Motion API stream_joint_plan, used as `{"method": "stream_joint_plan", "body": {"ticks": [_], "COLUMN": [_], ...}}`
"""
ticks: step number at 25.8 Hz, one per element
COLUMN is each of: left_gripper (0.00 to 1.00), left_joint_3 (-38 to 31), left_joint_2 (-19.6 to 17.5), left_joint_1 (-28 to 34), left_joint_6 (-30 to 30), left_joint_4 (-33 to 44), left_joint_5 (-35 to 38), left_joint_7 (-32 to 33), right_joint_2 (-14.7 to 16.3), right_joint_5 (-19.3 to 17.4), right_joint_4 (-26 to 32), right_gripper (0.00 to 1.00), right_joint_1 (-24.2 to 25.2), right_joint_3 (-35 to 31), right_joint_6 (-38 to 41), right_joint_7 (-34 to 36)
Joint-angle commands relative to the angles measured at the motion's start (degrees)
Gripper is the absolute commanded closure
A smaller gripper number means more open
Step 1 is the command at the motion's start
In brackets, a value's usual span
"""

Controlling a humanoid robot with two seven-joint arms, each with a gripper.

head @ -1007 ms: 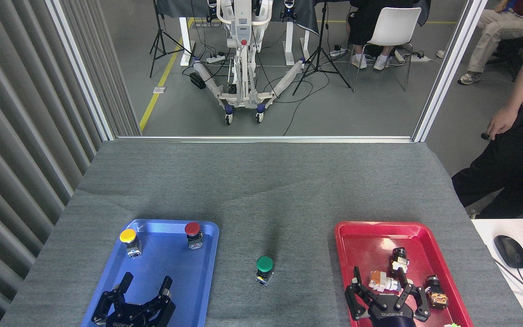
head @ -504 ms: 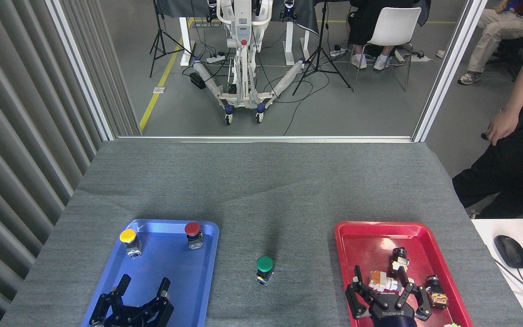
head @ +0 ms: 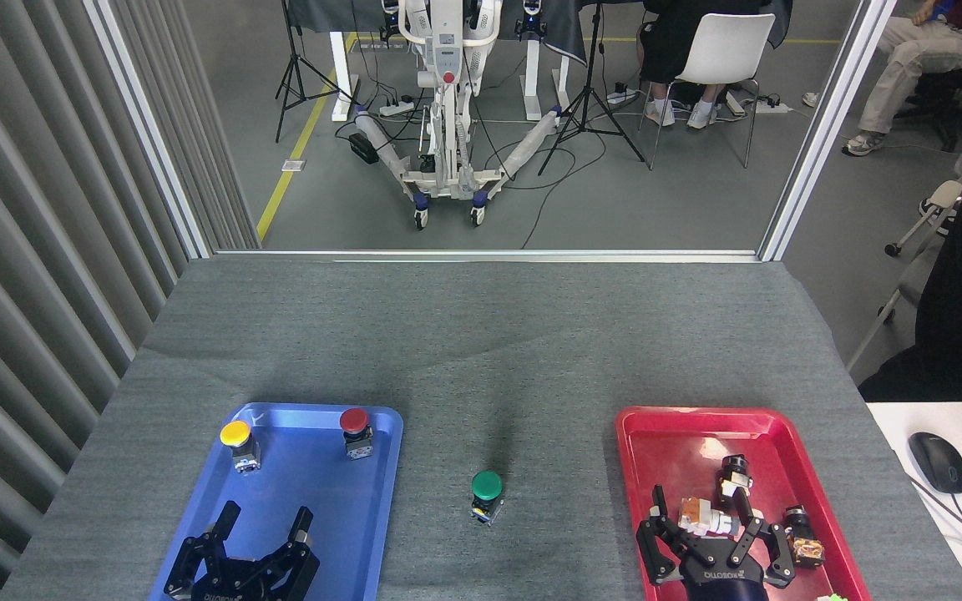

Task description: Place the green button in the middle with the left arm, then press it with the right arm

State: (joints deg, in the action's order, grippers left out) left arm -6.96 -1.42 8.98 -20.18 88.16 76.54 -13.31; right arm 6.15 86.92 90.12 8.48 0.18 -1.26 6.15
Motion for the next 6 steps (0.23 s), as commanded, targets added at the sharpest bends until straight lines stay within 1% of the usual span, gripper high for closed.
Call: {"method": "stream_joint_plan", "body": {"ticks": [1, 6], "left_gripper": [0.01, 0.01], "left_joint_3": [0.0, -0.1], "left_joint_2": [0.0, 0.0], "left_joint_1": [-0.3, -0.7], "left_joint_6": [0.1, 0.1], "left_joint_4": [-0.1, 0.0], "left_joint_5": [0.0, 0.0], "left_joint_7": [0.0, 0.0], "right_joint_2": [-0.1, 0.0], "right_joint_5": [0.0, 0.0], "right_joint_4": [0.1, 0.5], "right_gripper": [0.00, 0.00], "right_joint_1": [0.0, 0.1], "right_joint_3": [0.0, 0.0], "right_joint_6": [0.0, -0.1], "right_joint_7": [0.1, 0.1]}}
